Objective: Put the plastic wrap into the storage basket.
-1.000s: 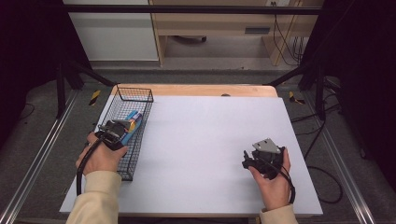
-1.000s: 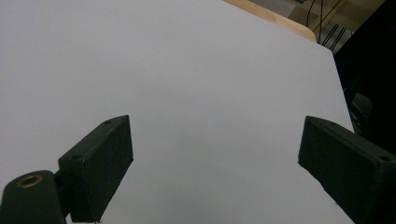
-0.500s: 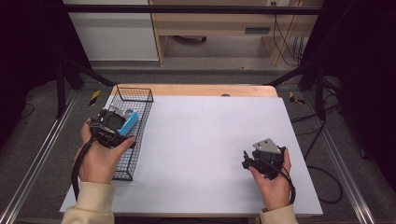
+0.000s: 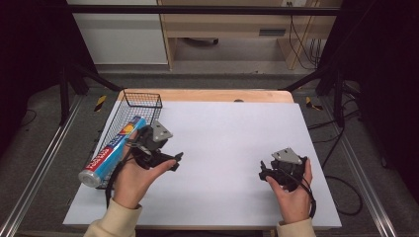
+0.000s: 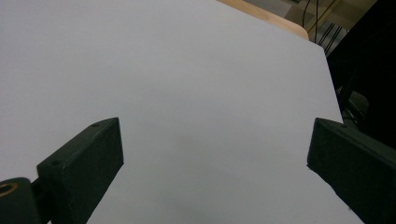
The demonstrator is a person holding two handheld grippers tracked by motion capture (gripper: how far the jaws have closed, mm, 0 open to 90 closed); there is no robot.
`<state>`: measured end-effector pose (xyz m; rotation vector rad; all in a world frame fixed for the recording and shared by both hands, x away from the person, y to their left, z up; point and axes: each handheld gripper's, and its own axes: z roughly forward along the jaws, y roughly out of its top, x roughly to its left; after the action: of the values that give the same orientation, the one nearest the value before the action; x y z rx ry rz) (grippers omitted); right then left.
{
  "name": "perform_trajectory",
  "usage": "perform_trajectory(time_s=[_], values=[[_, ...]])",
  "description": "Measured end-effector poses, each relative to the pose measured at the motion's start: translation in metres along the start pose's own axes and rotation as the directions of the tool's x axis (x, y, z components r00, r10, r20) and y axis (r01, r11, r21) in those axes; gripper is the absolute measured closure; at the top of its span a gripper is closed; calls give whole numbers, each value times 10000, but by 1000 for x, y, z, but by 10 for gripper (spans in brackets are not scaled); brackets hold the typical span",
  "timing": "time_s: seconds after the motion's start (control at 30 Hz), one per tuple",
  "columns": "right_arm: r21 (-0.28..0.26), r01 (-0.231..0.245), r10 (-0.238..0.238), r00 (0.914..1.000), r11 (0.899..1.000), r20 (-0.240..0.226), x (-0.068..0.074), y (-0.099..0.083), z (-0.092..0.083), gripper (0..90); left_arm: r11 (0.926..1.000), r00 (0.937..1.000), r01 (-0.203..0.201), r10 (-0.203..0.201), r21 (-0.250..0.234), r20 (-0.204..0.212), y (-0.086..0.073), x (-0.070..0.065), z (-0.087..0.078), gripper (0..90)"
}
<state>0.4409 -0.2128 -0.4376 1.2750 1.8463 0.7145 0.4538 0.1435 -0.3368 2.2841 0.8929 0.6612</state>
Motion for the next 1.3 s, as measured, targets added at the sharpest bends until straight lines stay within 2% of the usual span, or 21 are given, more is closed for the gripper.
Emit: perform_trajectory(time_s=[0.07,0.1,0.17,0.2,0.27,0.4,0.47,0.53,0.6,0.73,0.8,0.9,0.97,1.1,1.23,1.3], values=[[44,17,-17,10000,10000,-76,-1,-2,-1,41,9996,9992,-292,291,55,275,-1,-9,14,60],[36,-19,20,10000,10000,-56,-1,-3,-2,41,9987,9974,-463,451,200,559,-1,-14,20,60],[14,-83,83,10000,10000,-52,-2,-6,-4,40,9971,9939,-713,687,280,859,-2,-24,33,55],[-16,-137,137,9999,9999,-95,-2,-7,-5,41,9948,9914,-943,903,380,947,-3,-29,38,52],[52,-185,186,9998,9998,-81,-3,-10,-5,41,9923,9859,-1150,1084,454,1275,-4,-36,49,51],[131,-124,126,9998,9998,-149,-5,-15,-7,41,9839,9733,-1696,1584,554,1659,-8,-49,65,50],[187,-142,146,9997,9997,-177,-7,-17,-7,41,9825,9714,-1778,1660,565,1696,-12,-53,72,53],[248,-120,125,9997,9996,-212,-7,-19,-8,41,9823,9706,-1762,1626,635,1773,-17,-54,77,54],[218,-83,89,9995,9997,-293,-8,-21,-10,41,9868,9731,-1574,1485,375,1760,-22,-54,80,56],[225,-1,11,9990,9997,-457,-9,-24,-13,41,9903,9733,-1326,1223,411,1943,-33,-51,85,58],[287,26,-10,9984,9996,-559,-8,-26,-13,41,9905,9751,-1346,1274,275,1813,-39,-50,87,60],[363,43,-19,9979,9993,-654,-8,-28,-13,41,9924,9727,-1225,1184,84,1994,-48,-46,89,59],[367,45,-19,9975,9993,-708,-8,-29,-14,41,9948,9736,-1014,985,33,2060,-55,-44,89,59],[395,1,29,9970,9992,-776,-8,-31,-15,42,9946,9716,-1041,1007,45,2141,-66,-38,91,56],[498,-68,124,9934,9987,-1138,-9,-34,-14,49,9966,9723,-819,796,12,2199,-78,-34,91,56],[571,-254,335,9889,9980,-1444,-9,-36,-14,49,9977,9725,-674,673,-71,2228,-84,-32,89,55]])
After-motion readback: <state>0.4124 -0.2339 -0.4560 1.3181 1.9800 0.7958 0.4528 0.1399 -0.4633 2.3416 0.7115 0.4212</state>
